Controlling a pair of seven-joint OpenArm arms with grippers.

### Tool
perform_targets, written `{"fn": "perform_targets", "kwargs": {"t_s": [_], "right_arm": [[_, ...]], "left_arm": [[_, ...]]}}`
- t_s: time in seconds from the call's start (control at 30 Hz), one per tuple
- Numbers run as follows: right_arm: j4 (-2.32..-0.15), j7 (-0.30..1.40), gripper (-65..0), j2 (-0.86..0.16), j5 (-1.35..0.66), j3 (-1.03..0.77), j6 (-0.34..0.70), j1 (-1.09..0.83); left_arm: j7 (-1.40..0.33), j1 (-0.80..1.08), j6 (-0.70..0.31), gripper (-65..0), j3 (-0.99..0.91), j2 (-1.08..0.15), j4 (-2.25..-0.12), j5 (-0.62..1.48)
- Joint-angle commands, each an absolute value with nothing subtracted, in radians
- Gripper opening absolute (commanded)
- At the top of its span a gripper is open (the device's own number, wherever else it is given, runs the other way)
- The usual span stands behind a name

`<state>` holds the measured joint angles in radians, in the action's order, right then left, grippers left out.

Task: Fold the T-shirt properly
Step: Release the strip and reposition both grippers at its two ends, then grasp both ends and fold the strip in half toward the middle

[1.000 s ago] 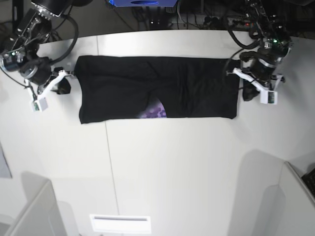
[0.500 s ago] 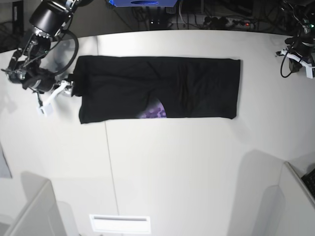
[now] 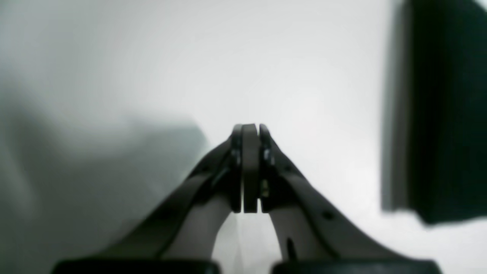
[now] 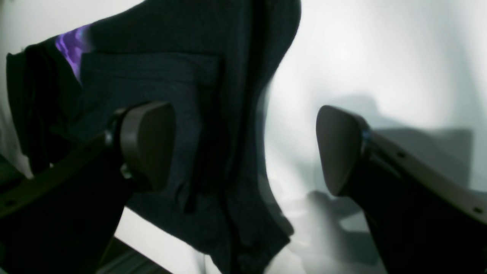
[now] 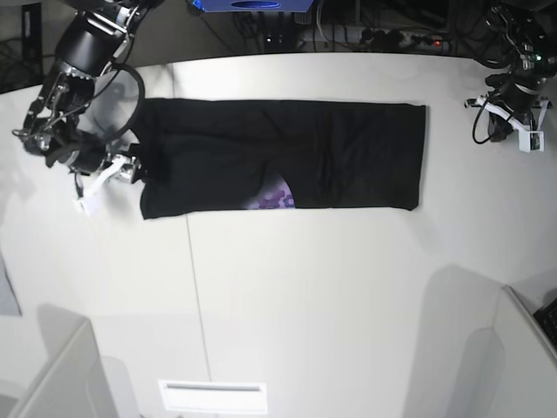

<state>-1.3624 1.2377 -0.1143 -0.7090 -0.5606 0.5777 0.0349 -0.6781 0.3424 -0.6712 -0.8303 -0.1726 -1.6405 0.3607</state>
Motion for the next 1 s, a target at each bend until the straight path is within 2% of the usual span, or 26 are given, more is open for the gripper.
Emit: {"fn": "perform_targets", "kwargs": {"t_s": [0.0,0.13,0.5,0.53,0.67,0.87,0.97], "right_arm": [[-1.36,1.279,-12.0,-0.105,-0.68,-0.538,0.576,0.027],[-1.36,1.271,-12.0,-0.101,-0.682,-0.499,0.576,-0.004],[-1.348,1.225,-12.5,-0.082,-0.676,-0.455,0.575,-0.012],[-1.345,1.211,-14.1,-0.085,-0.676,-0.449,0.575,-0.012],[-1.307,1.193,-32.1,-0.102,-0.676,-0.441,0.575,-0.007],[-1.294,1.193,-65.0,-0.127,-0.673,-0.44,0.573,0.008],[-1.3,1.194,-65.0,-0.136,-0.673,-0.44,0.55,0.027]], "left_arm": [[-0.641,0.346,-0.65,-65.0,-0.814,-0.188,-1.655,0.334],[-0.578,0.344,-0.613,-65.0,-0.736,-0.173,-1.653,0.243],[-0.573,0.309,-0.595,-65.0,-0.602,-0.162,-1.623,0.232],[-0.573,0.303,-0.585,-65.0,-0.599,-0.162,-1.615,0.232],[-0.573,0.286,-0.576,-65.0,-0.599,-0.163,-1.57,0.232],[-0.573,0.288,-0.576,-65.0,-0.562,-0.163,-1.561,0.232],[-0.573,0.295,-0.576,-65.0,-0.513,-0.165,-1.561,0.232]]}}
